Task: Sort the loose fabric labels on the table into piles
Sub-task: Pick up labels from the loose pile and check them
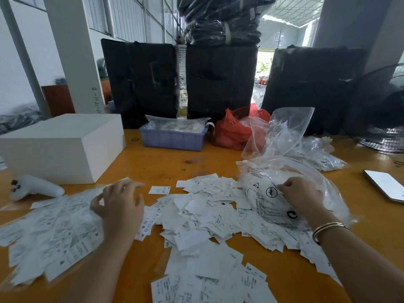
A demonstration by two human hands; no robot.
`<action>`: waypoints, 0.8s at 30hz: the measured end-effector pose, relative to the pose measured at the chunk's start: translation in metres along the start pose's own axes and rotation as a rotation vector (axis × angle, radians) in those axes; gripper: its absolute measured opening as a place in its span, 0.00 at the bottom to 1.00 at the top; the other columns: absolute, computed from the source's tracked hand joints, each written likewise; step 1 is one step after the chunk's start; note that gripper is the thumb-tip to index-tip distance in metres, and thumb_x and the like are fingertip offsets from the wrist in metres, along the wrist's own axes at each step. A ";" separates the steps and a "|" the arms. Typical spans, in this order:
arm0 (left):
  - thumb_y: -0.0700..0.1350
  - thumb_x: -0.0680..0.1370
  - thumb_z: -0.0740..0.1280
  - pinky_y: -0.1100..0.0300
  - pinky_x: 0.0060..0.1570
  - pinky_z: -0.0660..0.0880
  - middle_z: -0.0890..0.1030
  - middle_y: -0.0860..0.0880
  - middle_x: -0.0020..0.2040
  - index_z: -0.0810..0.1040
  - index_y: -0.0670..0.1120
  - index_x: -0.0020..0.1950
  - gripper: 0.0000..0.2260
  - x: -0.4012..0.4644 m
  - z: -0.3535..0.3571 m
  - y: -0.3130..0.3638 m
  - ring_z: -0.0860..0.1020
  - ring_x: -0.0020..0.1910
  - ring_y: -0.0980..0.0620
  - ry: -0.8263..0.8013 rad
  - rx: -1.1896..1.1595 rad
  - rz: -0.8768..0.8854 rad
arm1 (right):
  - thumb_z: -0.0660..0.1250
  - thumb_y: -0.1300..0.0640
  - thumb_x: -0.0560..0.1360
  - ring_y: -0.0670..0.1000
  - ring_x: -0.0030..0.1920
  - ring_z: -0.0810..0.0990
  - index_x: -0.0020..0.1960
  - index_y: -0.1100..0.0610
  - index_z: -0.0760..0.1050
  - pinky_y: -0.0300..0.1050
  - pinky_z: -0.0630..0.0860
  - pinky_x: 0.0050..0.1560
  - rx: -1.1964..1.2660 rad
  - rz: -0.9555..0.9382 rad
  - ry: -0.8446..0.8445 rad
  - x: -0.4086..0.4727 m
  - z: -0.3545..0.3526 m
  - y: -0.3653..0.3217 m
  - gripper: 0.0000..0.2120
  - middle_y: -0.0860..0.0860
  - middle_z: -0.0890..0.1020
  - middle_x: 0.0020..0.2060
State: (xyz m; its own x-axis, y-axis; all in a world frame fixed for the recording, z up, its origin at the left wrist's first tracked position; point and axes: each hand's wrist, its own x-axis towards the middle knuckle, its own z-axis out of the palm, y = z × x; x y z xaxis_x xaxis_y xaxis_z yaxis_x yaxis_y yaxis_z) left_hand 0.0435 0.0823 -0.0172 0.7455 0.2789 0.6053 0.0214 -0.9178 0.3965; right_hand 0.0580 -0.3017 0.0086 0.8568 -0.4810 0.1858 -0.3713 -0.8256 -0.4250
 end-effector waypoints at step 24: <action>0.43 0.75 0.70 0.75 0.37 0.73 0.83 0.60 0.40 0.80 0.52 0.43 0.03 -0.025 0.002 0.048 0.80 0.40 0.64 -0.558 -0.869 0.038 | 0.64 0.50 0.77 0.41 0.38 0.80 0.44 0.42 0.72 0.42 0.78 0.43 0.699 -0.586 -0.345 -0.109 0.049 -0.116 0.04 0.42 0.81 0.33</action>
State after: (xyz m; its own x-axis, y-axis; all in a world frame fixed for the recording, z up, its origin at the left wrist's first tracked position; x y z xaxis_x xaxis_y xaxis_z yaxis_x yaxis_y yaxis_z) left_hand 0.0270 0.0305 -0.0149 0.9432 -0.1200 0.3099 -0.3323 -0.3403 0.8796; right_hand 0.0252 -0.1386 -0.0056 0.9370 0.1547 0.3132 0.3479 -0.4918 -0.7982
